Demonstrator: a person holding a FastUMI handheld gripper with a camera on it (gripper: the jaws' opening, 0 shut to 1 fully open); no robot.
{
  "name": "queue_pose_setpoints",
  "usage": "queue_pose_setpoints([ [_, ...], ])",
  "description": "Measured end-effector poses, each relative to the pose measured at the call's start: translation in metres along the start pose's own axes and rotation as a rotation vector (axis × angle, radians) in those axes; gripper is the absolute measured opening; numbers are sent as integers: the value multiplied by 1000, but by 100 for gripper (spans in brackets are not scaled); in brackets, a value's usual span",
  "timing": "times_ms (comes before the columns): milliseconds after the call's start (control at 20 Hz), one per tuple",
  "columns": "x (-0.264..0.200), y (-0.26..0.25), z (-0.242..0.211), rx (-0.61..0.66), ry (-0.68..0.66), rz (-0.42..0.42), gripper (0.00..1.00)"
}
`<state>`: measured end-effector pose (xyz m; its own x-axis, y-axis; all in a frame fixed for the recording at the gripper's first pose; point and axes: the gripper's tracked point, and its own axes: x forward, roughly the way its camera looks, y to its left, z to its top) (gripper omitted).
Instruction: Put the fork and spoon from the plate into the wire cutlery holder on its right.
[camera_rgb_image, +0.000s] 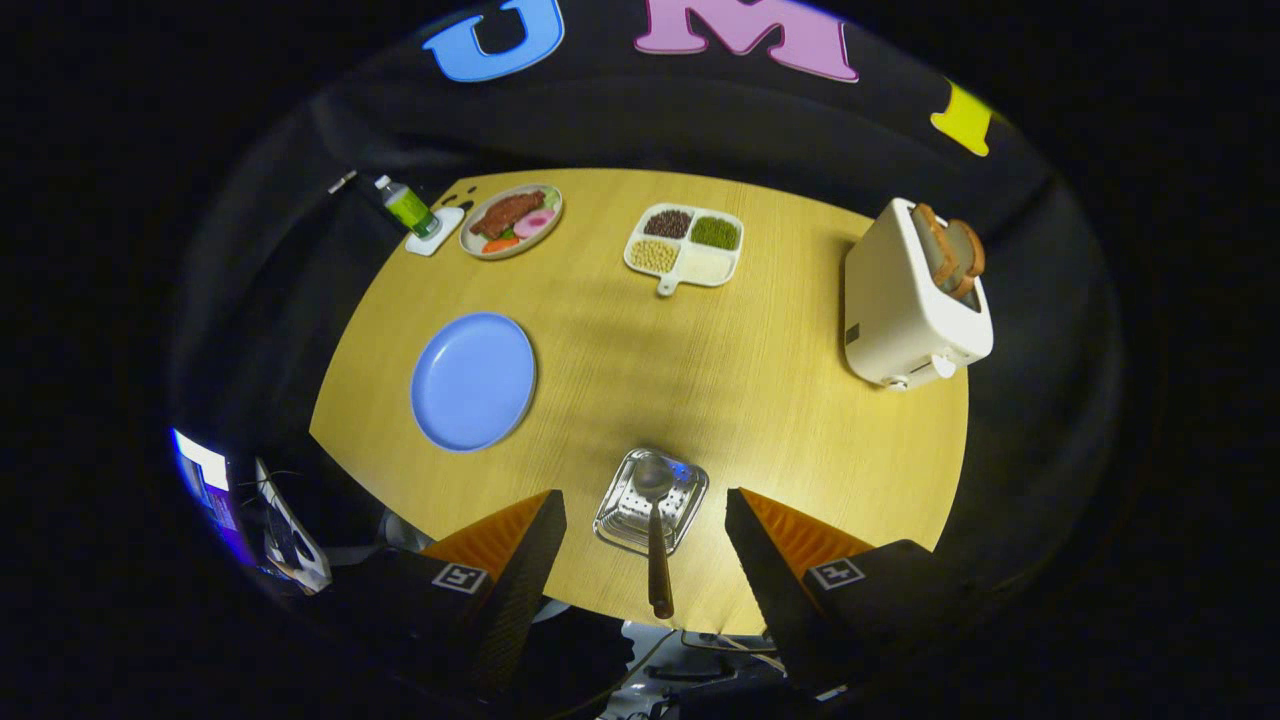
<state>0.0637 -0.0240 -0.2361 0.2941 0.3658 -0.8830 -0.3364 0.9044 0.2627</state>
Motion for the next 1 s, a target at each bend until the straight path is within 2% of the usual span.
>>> queue_pose_setpoints([
  [350, -88, -1, 46, -93, -405, -1, 98],
  [600, -146, -7, 60, -150, -670, -51, 97],
  [800, -181, -1, 55, -205, -831, -48, 97],
  [1000, -194, 15, 49, -242, -922, -16, 97],
])
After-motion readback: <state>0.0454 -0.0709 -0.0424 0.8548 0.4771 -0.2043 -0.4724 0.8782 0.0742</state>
